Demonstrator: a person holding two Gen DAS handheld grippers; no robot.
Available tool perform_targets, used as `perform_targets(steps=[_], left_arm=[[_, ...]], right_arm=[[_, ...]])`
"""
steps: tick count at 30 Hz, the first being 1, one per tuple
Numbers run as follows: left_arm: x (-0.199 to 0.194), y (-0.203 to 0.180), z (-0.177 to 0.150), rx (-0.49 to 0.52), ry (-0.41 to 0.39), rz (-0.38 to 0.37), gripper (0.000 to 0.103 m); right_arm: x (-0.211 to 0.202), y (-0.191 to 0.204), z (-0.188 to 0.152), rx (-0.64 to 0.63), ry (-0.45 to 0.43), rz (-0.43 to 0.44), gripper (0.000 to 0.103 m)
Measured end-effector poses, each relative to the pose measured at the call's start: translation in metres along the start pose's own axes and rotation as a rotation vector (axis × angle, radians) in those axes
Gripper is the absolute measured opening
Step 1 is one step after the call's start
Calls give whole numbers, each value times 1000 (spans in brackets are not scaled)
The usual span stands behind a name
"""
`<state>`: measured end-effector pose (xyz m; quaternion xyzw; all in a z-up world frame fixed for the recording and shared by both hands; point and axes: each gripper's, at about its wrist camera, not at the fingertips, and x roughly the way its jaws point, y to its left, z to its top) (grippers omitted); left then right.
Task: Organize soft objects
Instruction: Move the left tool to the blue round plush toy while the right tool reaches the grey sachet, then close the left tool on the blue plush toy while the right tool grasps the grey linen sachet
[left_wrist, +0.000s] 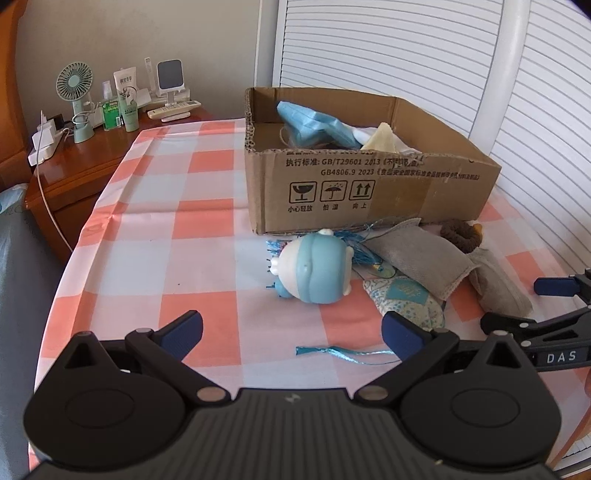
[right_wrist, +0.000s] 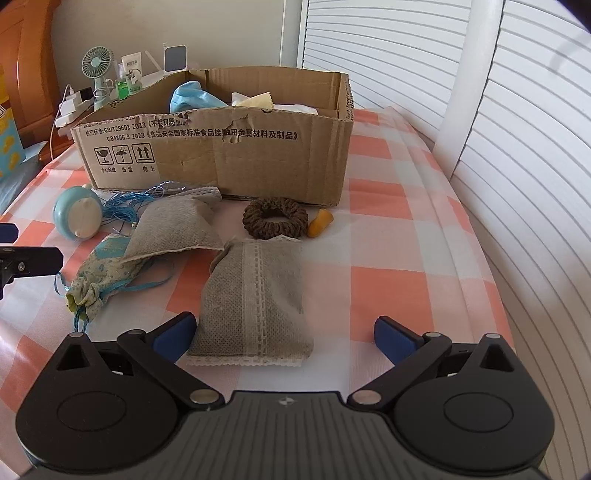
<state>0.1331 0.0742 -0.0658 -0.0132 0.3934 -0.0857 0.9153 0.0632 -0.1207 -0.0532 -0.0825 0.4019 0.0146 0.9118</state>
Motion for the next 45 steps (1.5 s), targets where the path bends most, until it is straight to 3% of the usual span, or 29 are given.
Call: perform_targets(steps=[5, 10, 15, 24, 27, 29, 33, 37, 45], left_arm=[[15, 2, 2, -5, 28, -27, 102], [27, -2, 0, 56, 30, 44, 103], [30, 0, 4, 56, 18, 39, 103], [34, 2, 15, 39, 7, -47, 98], [30, 4, 19, 7, -16, -93, 92], [30, 3, 21, 6, -15, -121, 80], [36, 3, 23, -8, -8, -124, 71], [35, 7, 25, -38, -14, -131, 54], [35, 7, 24, -44, -16, -130, 54]], right_arm=[[1, 1, 0, -11, -4, 7, 103], [1, 1, 2, -15, -1, 9, 103], [2, 1, 2, -20, -3, 15, 103], [3, 3, 4, -26, -8, 21, 103], [3, 3, 4, -26, -9, 21, 103], [3, 3, 4, -27, -12, 22, 103], [3, 4, 3, -27, -14, 20, 103], [3, 4, 2, -27, -21, 19, 103], [4, 11, 7, -77, -30, 32, 100]])
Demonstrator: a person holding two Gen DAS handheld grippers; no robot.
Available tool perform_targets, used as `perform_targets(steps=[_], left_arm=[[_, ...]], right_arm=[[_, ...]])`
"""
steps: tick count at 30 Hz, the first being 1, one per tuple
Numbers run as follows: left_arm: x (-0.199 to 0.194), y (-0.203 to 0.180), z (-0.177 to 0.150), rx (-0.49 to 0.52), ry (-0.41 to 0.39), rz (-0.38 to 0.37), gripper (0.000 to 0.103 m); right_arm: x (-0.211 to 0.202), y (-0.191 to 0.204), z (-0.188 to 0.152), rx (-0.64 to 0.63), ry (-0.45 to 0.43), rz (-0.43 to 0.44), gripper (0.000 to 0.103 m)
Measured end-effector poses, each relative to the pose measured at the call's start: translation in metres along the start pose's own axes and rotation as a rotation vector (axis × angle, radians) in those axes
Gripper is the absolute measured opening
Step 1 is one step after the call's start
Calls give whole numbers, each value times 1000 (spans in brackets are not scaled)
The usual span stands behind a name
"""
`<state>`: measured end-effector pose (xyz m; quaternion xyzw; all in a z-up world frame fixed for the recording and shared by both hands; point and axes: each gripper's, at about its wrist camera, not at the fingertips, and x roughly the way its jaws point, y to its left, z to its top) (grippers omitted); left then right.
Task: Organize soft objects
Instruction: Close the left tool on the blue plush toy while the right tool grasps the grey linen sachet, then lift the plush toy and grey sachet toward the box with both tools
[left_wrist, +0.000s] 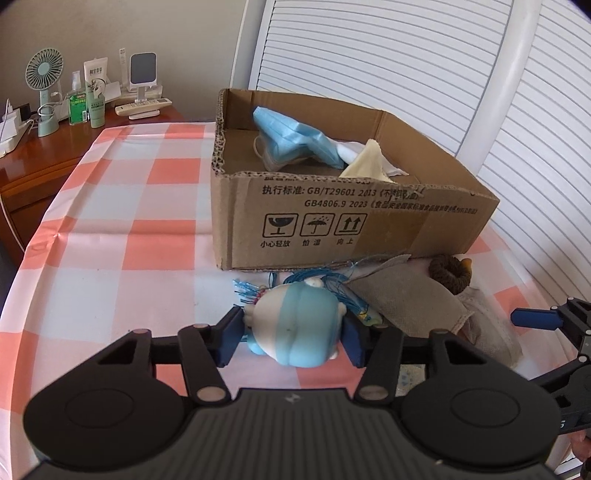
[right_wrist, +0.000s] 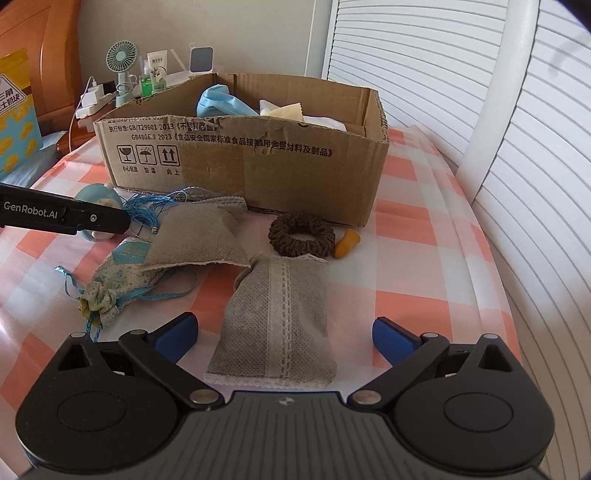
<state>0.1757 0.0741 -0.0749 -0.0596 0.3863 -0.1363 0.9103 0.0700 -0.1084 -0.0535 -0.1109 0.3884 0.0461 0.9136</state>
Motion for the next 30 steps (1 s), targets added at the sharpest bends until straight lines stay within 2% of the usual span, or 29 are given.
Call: perform_targets(steps=[8, 13, 20, 22, 30], left_arm=[[0, 0, 1, 6, 4, 2, 54], [1, -3, 1, 33, 14, 9, 54], [-7, -7, 2, 71, 17, 17, 53], [-11, -10, 2, 90, 15, 16, 52], [-34, -17, 2, 147, 10, 20, 52]], right_arm=[[1, 5, 10, -9, 1, 38, 77], [-3, 8, 11, -7, 3, 21, 58], [-7, 9, 10, -23, 4, -5, 48], [-9, 9, 9, -26, 1, -6, 43], [-21, 3, 7, -31, -6, 10, 37]])
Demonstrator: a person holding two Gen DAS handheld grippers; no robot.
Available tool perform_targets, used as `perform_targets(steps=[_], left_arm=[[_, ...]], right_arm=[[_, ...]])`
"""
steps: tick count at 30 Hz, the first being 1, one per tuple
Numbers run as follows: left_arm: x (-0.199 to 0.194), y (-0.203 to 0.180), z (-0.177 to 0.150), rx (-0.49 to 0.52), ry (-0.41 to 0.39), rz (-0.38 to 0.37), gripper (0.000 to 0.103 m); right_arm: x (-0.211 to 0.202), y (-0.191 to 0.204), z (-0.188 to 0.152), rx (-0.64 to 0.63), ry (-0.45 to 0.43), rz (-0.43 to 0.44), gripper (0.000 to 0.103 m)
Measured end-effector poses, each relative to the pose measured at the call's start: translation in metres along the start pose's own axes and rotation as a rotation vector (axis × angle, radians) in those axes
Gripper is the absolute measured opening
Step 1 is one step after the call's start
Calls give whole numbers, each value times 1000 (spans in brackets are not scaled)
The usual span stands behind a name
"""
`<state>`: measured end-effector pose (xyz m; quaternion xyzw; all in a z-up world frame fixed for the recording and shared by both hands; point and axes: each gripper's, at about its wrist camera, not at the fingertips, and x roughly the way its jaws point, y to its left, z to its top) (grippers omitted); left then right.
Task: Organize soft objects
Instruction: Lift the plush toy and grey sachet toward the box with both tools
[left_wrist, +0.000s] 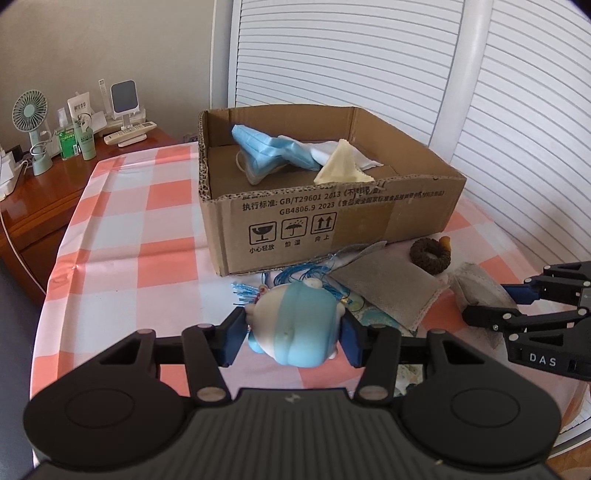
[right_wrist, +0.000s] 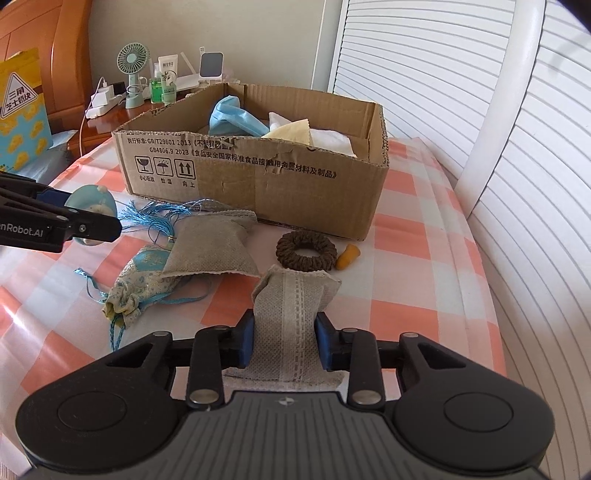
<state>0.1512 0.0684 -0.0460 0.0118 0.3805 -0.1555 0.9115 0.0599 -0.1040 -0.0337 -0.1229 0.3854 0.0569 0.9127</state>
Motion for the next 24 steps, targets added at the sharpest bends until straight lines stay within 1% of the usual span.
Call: perform_targets(steps=[4, 11, 14, 18, 24], left_arm=[[-14, -4, 0, 29, 0, -1, 52], [-37, -11, 5, 45, 1, -2, 52], [-46, -14, 11, 54, -7, -3, 52], [-54, -19, 30, 78, -39, 1, 52], [-51, -25, 74, 125, -115, 30, 52]], right_arm=[[-11, -3, 0, -5, -18, 15, 37], [-33, -4, 2, -39, -56, 30, 36], [-42, -7, 5, -35, -72, 56, 36], [-52, -11, 9, -31, -95, 73, 37], [-61, -16, 11, -35, -121, 69, 36]])
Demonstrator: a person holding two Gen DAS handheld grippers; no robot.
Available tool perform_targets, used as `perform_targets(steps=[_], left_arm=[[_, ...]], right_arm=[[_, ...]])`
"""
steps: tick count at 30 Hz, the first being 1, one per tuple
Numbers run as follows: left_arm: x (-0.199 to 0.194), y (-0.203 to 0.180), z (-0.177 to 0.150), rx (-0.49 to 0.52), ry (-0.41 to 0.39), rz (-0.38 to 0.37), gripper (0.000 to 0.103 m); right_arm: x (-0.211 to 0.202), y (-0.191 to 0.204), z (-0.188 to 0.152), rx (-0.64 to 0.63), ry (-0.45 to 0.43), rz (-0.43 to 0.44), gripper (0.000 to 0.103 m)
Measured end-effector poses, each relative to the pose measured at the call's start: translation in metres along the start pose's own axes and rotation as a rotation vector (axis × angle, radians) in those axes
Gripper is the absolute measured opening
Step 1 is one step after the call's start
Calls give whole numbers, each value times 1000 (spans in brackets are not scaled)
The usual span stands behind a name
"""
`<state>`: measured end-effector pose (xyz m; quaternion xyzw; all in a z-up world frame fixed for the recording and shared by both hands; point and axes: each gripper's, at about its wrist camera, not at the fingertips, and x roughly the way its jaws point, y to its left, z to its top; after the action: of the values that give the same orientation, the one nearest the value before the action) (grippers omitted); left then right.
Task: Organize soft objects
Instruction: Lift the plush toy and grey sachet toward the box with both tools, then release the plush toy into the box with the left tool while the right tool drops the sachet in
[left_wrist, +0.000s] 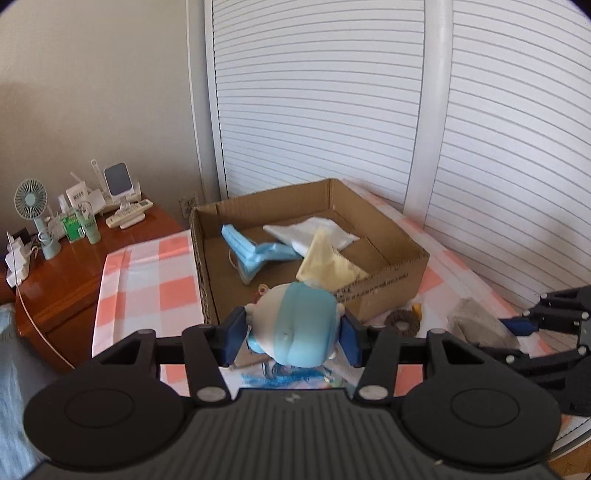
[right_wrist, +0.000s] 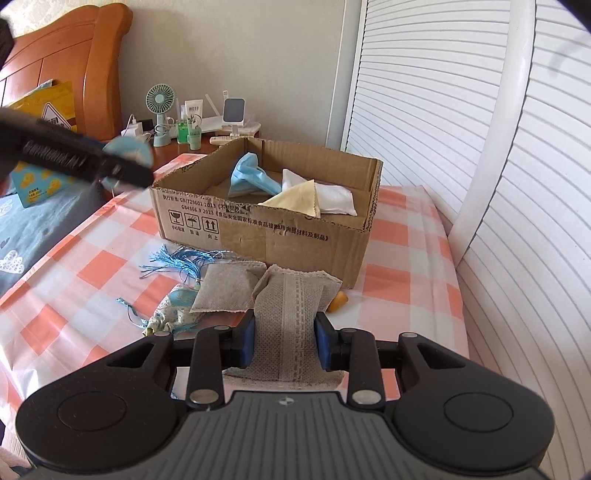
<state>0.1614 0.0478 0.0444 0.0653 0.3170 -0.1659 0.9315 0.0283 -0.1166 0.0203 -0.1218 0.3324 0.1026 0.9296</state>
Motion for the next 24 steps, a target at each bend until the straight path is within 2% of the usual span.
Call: perform_targets(steps=[7, 9, 13, 20, 24], left_arm=[[35, -2, 36, 29, -12, 38, 52], [46, -2, 40, 26, -16, 63, 55], [57, 3, 39, 3, -51, 111, 92], [42, 4, 18, -73, -44, 107, 101], [21, -3, 1, -91, -55, 140, 102]], right_arm=[[-6, -7, 2, 16, -19, -11, 36], [-7, -8, 3, 22, -24, -13, 36], [-10, -9, 5, 23, -29, -15, 37], [-9, -12, 8, 23, -32, -21, 36], [-6, -14, 12, 24, -31, -27, 36]])
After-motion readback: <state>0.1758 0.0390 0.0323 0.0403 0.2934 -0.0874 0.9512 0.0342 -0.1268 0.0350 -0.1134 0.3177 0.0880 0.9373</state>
